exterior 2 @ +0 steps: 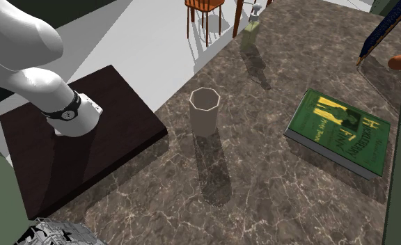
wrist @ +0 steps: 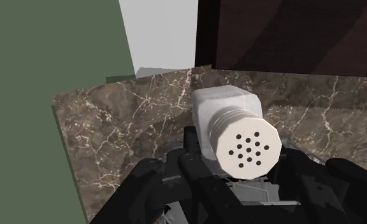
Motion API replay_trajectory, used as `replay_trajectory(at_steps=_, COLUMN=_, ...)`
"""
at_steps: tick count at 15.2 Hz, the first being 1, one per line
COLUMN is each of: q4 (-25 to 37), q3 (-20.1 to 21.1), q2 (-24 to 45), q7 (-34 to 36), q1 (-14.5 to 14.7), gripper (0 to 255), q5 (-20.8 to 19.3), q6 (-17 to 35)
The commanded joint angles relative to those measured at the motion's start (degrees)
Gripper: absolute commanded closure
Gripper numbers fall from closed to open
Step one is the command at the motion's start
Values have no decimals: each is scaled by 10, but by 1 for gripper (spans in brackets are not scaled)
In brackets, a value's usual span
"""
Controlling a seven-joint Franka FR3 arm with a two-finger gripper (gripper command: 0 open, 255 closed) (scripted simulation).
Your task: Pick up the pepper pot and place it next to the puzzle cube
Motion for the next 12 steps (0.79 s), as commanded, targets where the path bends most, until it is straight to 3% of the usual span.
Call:
replay_trajectory(at_steps=1, q4=-8, q3=-2, q2=9, q7=1, q1=0, gripper=255, q5=-1, q6=18)
replay_trajectory(at_steps=12, q4=-47, q3=-12, q2=67, q7=6, q1=-1, gripper=255, q5=0, q6=114)
